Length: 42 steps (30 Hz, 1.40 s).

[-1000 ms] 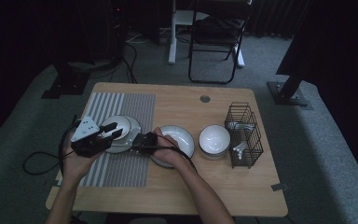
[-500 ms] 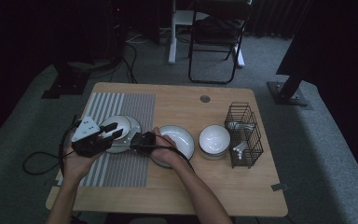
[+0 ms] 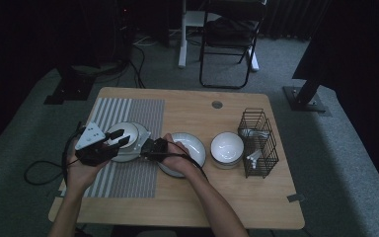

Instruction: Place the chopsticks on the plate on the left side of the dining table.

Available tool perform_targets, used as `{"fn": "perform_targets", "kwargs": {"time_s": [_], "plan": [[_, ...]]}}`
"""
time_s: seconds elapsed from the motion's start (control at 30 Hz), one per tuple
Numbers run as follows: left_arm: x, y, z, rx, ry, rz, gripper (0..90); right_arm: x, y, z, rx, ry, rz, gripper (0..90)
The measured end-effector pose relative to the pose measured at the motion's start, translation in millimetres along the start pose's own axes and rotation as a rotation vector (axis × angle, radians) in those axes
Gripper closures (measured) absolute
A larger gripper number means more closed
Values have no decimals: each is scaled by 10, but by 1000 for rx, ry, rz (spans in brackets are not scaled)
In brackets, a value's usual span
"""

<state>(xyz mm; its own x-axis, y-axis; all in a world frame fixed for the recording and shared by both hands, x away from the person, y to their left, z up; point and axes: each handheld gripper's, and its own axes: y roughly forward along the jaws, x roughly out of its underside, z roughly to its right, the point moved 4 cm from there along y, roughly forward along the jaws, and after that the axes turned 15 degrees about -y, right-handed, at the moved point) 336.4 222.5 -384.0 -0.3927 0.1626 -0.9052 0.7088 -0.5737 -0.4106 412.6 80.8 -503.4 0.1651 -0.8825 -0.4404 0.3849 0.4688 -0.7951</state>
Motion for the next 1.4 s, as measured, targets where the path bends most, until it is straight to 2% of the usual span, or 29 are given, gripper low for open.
{"fn": "perform_targets", "kwargs": {"time_s": [0.6,0.9,1.13,1.4], "plan": [[21,4,-19,-3,-5,-4,670,4,13,-27,-15,5,3,807],[28,39,-16,2,-10,-10,669,-12,-78,-62,0,14,46,724],[31,38,-17,1,-9,-11,668,5,-24,-72,-3,13,29,716],[41,24,-28,-1,-9,-10,668,2,20,-60,-3,20,14,799]]}}
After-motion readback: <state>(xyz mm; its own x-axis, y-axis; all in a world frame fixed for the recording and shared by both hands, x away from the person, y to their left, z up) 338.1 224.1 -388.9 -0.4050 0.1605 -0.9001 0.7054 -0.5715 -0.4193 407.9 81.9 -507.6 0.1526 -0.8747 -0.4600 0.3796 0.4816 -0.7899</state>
